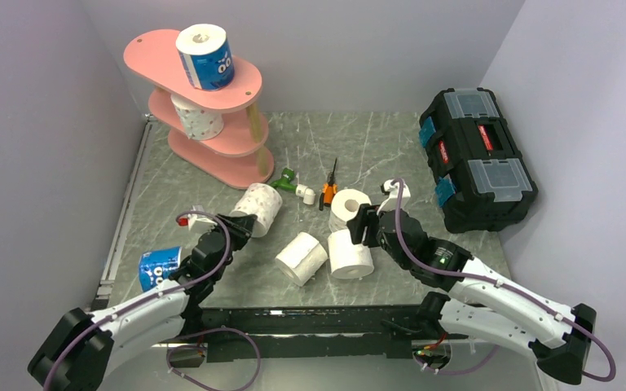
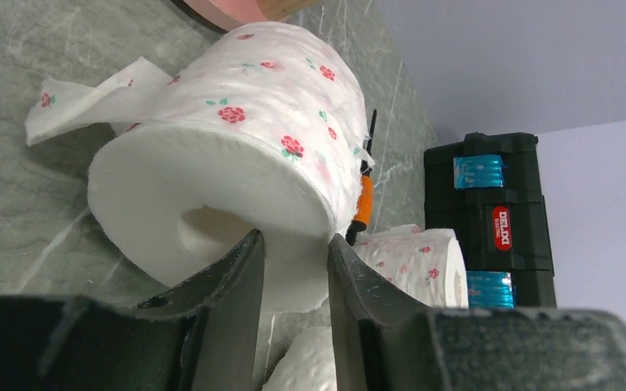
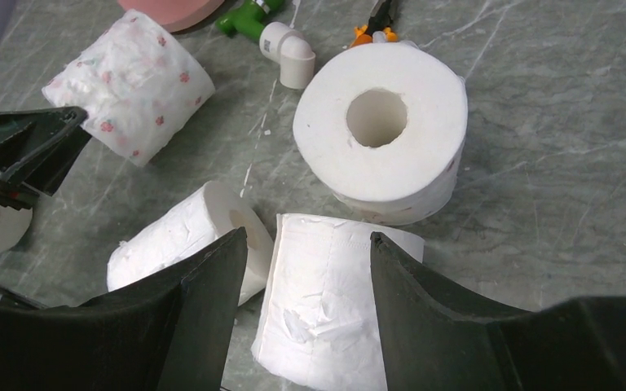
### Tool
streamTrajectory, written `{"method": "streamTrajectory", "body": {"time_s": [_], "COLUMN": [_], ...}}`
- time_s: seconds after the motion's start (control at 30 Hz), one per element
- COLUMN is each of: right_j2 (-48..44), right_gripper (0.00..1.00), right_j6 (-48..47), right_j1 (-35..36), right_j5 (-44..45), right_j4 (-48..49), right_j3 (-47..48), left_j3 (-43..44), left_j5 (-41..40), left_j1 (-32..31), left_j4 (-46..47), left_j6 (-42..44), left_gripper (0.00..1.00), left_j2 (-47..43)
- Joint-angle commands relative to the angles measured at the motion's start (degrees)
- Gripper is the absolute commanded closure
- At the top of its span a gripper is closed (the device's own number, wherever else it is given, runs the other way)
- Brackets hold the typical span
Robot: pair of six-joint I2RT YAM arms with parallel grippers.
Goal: Place and organize the paper towels onto the shelf
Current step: Adjust the paper towel at the center of the board.
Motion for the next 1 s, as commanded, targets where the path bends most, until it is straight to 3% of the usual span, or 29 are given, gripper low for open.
{"method": "streamTrajectory", "body": {"time_s": [0.0, 0.07, 0.27, 0.57, 0.7, 0.97], "right_j2": [-1.09, -1.41, -2.74, -4.73, -3.95, -4.55], "right_gripper": [0.4, 0.4, 0.4, 0.39, 0.39, 0.39], "right_j6": [0.61, 0.49, 0.09, -0.73, -1.21, -1.73], "right_j1": [-0.08, -0.08, -0.07, -0.05, -0.06, -0.12], "right_j5": [1.44, 1.6, 2.7, 4.24, 4.11, 5.0], "right_j4": [0.37, 0.27, 0.58, 1.92, 1.72, 0.88], "right_j3": [0.11, 0.26, -0.35, -1.53, -0.61, -0.41], "left_j3": [1.9, 4.25, 20.61, 54.77, 62.79, 69.15], "left_j5": [-1.3, -0.89, -0.81, 9.52, 11.09, 8.2], "left_j1": [-0.2, -0.15, -0.21, -0.21, -0.36, -1.14], "left_j4": [-0.13, -5.4, -37.21, -75.11, -84.41, -91.65], "left_j6": [2.34, 5.15, 16.53, 36.56, 43.37, 53.21], "left_gripper": [0.69, 0.71, 0.71, 0.68, 0.66, 0.64], "left_j2": [-5.41, -9.39, -15.99, -0.2, 5.49, 10.94]}}
